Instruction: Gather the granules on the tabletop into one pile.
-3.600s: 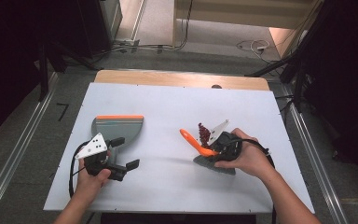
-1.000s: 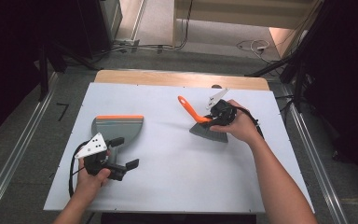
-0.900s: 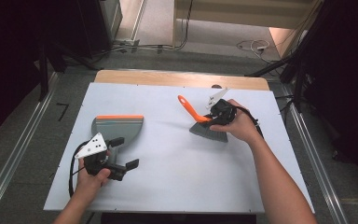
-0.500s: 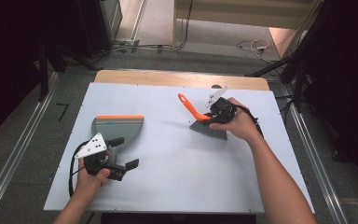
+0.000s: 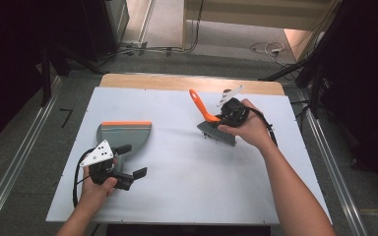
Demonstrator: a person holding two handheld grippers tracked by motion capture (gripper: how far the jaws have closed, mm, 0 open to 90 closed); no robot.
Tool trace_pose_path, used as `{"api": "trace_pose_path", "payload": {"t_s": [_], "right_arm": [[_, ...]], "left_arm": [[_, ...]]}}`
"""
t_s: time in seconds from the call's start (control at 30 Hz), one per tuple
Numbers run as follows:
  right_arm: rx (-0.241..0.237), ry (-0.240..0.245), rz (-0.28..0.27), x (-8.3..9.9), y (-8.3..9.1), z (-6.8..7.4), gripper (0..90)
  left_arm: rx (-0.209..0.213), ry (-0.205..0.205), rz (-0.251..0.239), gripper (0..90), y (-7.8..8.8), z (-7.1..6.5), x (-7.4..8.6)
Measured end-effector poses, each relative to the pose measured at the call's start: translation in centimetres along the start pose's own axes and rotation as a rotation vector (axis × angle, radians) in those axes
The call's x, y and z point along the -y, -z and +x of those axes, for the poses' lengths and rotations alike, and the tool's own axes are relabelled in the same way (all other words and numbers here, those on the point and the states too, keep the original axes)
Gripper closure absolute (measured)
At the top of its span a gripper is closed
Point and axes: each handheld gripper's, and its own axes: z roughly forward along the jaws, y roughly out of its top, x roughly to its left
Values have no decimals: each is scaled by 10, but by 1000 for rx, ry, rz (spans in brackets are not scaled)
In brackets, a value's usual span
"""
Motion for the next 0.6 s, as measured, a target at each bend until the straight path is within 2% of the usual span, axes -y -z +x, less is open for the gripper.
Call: {"api": "trace_pose_path", "payload": {"t_s": [0.07,0.2,0.33,0.4,0.47,0.6], "right_arm": [[-2,-62,-13,-7,-2,4,680],[-65,-198,-40,-21,-10,10,680],[-69,-373,6,-31,-25,9,679],[-93,-461,9,-29,-34,3,680],[-97,-524,29,-25,-41,-4,681],[-64,-594,45,-12,-50,-15,680]], "left_arm": [[-2,-1,2,4,0,0,0],[-1,4,-7,4,1,0,0],[-3,-1,-4,4,2,0,0],[-1,-1,-5,4,3,0,0],[-2,-4,-1,4,3,-1,0],[-2,-1,-4,4,3,0,0]]}}
